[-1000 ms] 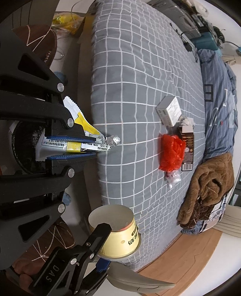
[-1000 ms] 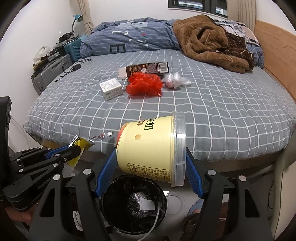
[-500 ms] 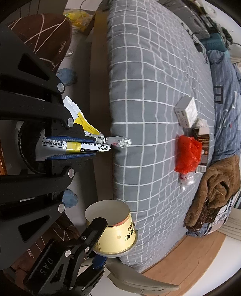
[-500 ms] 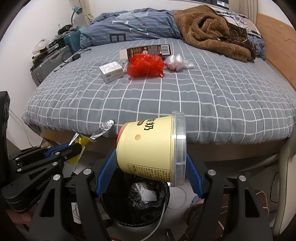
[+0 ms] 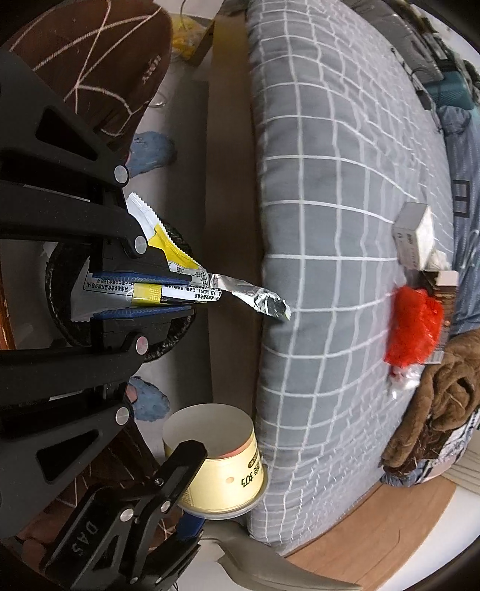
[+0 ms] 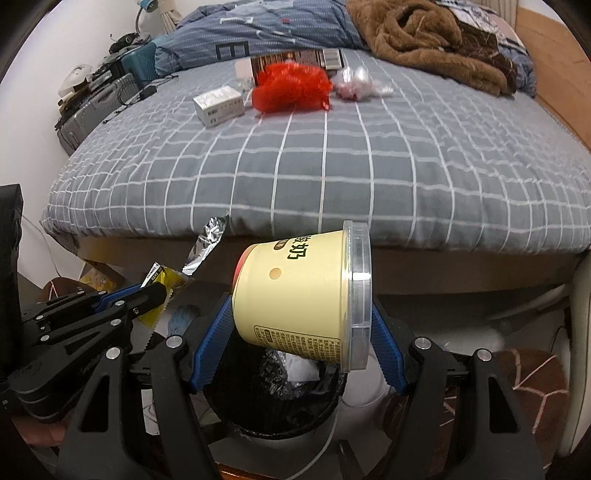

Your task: Collect trash

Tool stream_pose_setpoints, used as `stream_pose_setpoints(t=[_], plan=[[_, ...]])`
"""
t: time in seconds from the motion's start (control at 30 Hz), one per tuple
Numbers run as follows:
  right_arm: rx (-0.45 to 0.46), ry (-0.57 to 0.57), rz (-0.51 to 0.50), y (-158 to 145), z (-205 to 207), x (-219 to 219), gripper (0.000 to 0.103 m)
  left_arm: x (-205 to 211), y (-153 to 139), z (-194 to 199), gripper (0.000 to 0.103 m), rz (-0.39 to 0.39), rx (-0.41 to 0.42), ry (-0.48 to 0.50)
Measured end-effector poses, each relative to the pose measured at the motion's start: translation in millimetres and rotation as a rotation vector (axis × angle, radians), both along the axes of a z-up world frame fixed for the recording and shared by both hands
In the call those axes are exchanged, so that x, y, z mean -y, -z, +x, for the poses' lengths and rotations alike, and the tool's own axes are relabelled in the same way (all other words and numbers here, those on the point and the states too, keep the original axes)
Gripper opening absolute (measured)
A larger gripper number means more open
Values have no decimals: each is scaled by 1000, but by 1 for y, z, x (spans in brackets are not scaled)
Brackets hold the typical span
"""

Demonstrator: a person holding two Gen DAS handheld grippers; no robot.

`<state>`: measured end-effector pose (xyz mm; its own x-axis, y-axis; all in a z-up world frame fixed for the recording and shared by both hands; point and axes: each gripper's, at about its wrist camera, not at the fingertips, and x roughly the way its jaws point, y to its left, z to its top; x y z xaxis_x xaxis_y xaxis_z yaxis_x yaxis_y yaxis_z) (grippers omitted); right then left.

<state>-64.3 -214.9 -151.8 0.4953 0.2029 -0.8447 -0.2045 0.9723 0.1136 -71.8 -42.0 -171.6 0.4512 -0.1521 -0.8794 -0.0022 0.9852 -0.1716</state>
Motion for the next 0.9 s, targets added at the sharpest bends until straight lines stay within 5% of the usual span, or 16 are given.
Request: stream_pose_setpoints(t=[0.9], plan=[[-186,-70,-64,100,22,-32,70,-44,103,20,11,24,-187,-70]])
